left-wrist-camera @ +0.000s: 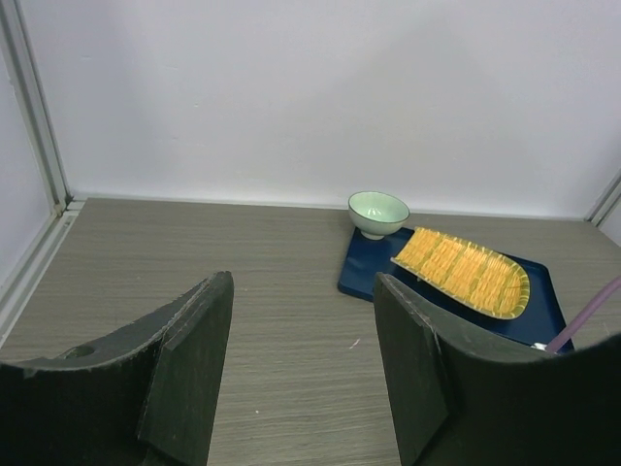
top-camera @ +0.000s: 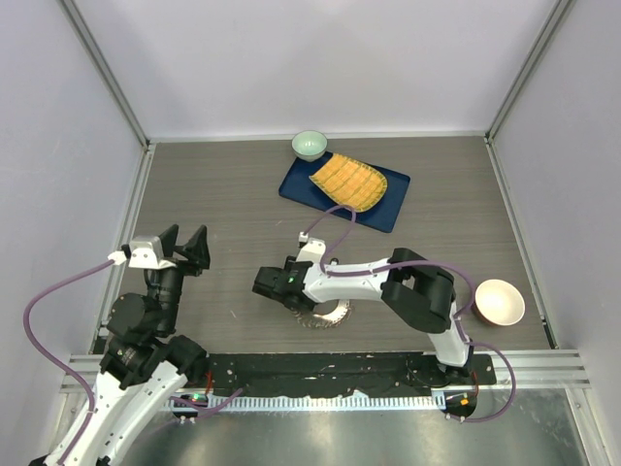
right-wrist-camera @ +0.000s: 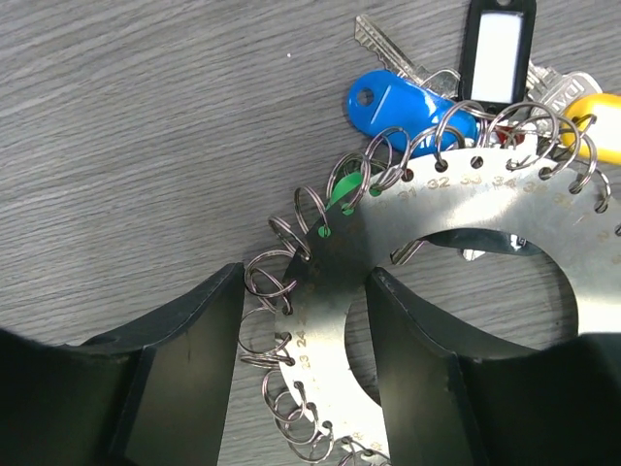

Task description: Remove the keys from the keyring

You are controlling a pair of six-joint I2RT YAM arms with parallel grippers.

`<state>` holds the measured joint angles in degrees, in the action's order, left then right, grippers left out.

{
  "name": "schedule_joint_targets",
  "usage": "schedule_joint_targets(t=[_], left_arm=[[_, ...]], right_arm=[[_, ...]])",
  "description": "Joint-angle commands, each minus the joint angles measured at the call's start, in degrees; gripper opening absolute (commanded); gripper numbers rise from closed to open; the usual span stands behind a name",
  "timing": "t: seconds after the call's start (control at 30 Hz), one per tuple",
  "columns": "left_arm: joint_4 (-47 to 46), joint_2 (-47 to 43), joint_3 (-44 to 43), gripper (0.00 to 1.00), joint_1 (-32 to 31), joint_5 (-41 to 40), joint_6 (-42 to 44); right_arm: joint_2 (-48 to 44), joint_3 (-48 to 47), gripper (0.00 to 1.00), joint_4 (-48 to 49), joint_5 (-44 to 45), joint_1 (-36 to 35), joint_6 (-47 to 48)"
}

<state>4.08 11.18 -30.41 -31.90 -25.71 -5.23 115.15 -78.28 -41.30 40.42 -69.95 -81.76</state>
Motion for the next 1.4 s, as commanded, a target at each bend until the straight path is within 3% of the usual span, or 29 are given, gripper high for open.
schedule_joint_targets(t=[0.0, 0.2, 0.37, 0.6, 0.7, 0.83, 0.97, 1.0, 1.1, 1.23, 1.37], left_arm=[[-2.1, 0.3, 0.2, 0.63, 0.0, 0.2, 0.0], [-2.1, 0.2, 0.2, 0.63, 0.0, 0.3, 0.0], [-2.3, -0.1, 0.3, 0.63, 0.0, 0.3, 0.0], [-5.5, 2.6, 0.9, 0.63, 0.0, 5.2, 2.4], [-5.3, 4.8, -0.2, 0.63, 0.0, 8.0, 2.0], [-5.2, 7.3, -2.1, 0.62, 0.0, 8.5, 2.3], [-5.0, 10.6, -4.9, 0.62, 0.0, 13.2, 4.4], [-4.5, 11.5, -6.7, 0.62, 0.0, 16.5, 4.9], [-0.8, 16.1, -11.4, 0.61, 0.0, 23.3, 8.0], [4.6, 21.8, -16.4, 0.59, 0.0, 41.6, 12.7], [2.8, 25.5, -19.6, 0.58, 0.0, 52.4, 15.8]], right_arm=[[2.8, -3.8, 0.59, -4.0, 3.4, -1.0, 3.4], [4.6, -4.3, 0.5, -4.0, 2.0, -1.3, 4.1], [1.8, -3.5, 0.31, -2.9, 3.0, -1.3, 5.3], [-12.1, 0.4, 0.22, 9.9, 3.9, -0.8, 20.8], [-20.6, 5.2, 0.18, 16.8, 0.1, 0.5, 29.8], [-31.5, 13.0, 0.13, 25.9, -7.1, 5.5, 36.9], [-44.5, 25.0, 0.11, 39.5, -24.5, 12.6, 43.5], [-46.6, 26.5, 0.11, 44.3, -29.1, 14.3, 45.3], [-52.9, 28.3, 0.11, 46.1, -45.1, 20.6, 47.6], [-60.1, 28.0, 0.11, 46.2, -56.2, 23.5, 50.3], [-63.9, 26.4, 0.1, 46.0, -64.0, 24.3, 50.9]])
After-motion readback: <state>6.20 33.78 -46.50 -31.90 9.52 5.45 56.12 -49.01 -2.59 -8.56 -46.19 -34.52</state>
